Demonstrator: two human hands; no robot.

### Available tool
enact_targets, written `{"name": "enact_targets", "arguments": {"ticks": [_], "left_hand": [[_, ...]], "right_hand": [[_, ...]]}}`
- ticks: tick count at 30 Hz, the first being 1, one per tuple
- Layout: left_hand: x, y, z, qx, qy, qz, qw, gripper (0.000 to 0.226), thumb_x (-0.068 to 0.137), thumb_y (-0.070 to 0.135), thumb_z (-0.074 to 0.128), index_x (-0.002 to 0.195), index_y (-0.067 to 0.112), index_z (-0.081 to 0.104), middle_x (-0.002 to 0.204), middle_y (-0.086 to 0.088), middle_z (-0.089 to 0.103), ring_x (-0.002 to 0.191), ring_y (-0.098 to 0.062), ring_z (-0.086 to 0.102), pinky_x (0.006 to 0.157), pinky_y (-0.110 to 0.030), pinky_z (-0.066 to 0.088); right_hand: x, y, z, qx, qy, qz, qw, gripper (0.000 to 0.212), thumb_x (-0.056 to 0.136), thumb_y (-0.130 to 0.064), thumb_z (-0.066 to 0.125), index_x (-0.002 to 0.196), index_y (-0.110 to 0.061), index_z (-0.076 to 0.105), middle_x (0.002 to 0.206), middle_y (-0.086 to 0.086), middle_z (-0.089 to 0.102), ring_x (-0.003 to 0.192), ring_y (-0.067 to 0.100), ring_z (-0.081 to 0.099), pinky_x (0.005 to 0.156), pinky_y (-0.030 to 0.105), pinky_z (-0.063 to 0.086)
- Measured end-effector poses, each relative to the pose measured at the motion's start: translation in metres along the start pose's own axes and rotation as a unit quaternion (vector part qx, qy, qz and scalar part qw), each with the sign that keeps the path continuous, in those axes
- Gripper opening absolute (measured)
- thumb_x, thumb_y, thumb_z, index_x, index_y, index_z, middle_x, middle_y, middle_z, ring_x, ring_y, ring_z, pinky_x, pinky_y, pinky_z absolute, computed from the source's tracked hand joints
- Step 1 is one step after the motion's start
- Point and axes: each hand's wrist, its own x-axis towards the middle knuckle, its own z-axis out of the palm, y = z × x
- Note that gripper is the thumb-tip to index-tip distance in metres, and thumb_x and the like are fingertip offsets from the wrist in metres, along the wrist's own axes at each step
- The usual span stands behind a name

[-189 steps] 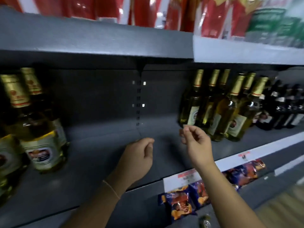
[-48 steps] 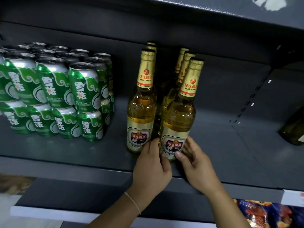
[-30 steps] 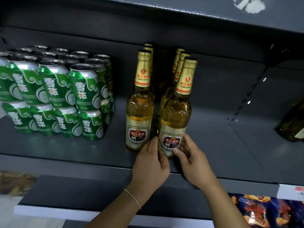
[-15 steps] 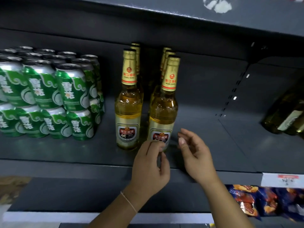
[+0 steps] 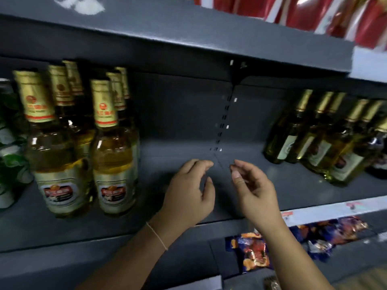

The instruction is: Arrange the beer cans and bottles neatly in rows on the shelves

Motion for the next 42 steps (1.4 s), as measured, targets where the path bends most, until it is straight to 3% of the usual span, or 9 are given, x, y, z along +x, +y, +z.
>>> {"name": "enact_targets", "arguments": {"ticks": [6,13,17,21,25,30,34,38,42], "left_hand": [[0.053,0.023,0.081,0.016,-0.039,-0.015,0.999,0.043,0.083,0.024,0.05,0.124,0.013,0.058,0.117,-0.002,0.058,0.101,-0.017,0.06,0.086,-0.033,0.053],[0.102,0.051,0.161,0.037,-0.092,-0.026,0.995,0.047,0.088,0.022,0.052,0.134,0.016,0.049,0.131,0.0,0.051,0.112,-0.015,0.054,0.091,-0.03,0.048],[0.118,0.061,0.192,0.053,-0.112,-0.053,0.991,0.05,0.092,0.021,0.053,0.14,0.018,0.042,0.139,0.002,0.044,0.102,-0.016,0.059,0.085,-0.019,0.041],[0.123,0.059,0.207,0.075,-0.118,-0.07,0.988,0.054,0.093,0.021,0.052,0.145,0.02,0.036,0.141,0.003,0.042,0.121,-0.011,0.049,0.091,-0.014,0.033],[0.126,0.047,0.209,0.086,-0.131,-0.101,0.982,0.055,0.094,0.021,0.051,0.146,0.02,0.033,0.143,0.005,0.039,0.126,-0.009,0.044,0.097,-0.015,0.032],[0.13,0.039,0.211,0.075,-0.138,-0.134,0.978,0.056,0.092,0.019,0.051,0.145,0.019,0.033,0.141,0.0,0.041,0.128,-0.014,0.044,0.106,-0.031,0.04],[0.13,0.038,0.215,0.082,-0.14,-0.138,0.977,0.055,0.092,0.019,0.051,0.144,0.019,0.035,0.142,0.0,0.042,0.128,-0.013,0.045,0.104,-0.027,0.04],[0.129,0.036,0.215,0.093,-0.156,-0.146,0.973,0.055,0.092,0.022,0.052,0.145,0.02,0.035,0.144,0.001,0.042,0.13,-0.013,0.044,0.106,-0.03,0.04],[0.126,0.033,0.211,0.096,-0.179,-0.16,0.966,0.056,0.093,0.025,0.053,0.146,0.019,0.034,0.146,0.001,0.041,0.131,-0.013,0.043,0.108,-0.03,0.039]], "right_hand": [[0.055,0.03,-0.084,-0.036,0.024,-0.007,0.999,0.027,0.093,-0.007,0.063,0.117,-0.022,0.063,0.111,-0.003,0.069,0.096,-0.003,0.064,0.083,0.012,0.048],[0.136,0.049,-0.161,-0.159,0.037,0.013,0.986,0.049,0.094,-0.018,0.065,0.139,-0.015,0.047,0.133,0.003,0.057,0.117,0.015,0.056,0.091,0.019,0.046],[0.188,0.07,-0.183,-0.238,0.038,0.074,0.968,0.055,0.093,-0.029,0.065,0.138,-0.009,0.042,0.117,0.004,0.057,0.079,0.019,0.064,0.061,0.005,0.045],[0.228,0.1,-0.187,-0.275,0.048,0.088,0.956,0.06,0.085,-0.03,0.071,0.135,-0.01,0.045,0.117,0.012,0.063,0.105,0.032,0.063,0.089,0.037,0.054],[0.242,0.116,-0.183,-0.251,0.086,0.086,0.96,0.061,0.085,-0.018,0.071,0.138,-0.008,0.044,0.123,0.015,0.062,0.115,0.034,0.058,0.094,0.034,0.047],[0.248,0.128,-0.173,-0.254,0.106,0.074,0.958,0.083,0.075,-0.041,0.076,0.142,-0.009,0.038,0.123,0.02,0.061,0.118,0.041,0.055,0.099,0.048,0.048],[0.249,0.128,-0.168,-0.249,0.101,0.089,0.959,0.088,0.071,-0.051,0.079,0.136,-0.007,0.039,0.124,0.021,0.056,0.122,0.04,0.048,0.098,0.04,0.047],[0.245,0.124,-0.163,-0.214,0.13,0.078,0.965,0.093,0.062,-0.051,0.085,0.13,-0.004,0.041,0.117,0.019,0.06,0.117,0.039,0.054,0.093,0.047,0.052],[0.243,0.12,-0.162,-0.221,0.12,0.077,0.965,0.096,0.046,-0.071,0.078,0.118,-0.016,0.046,0.096,0.007,0.072,0.085,0.033,0.071,0.076,0.045,0.059]]}}
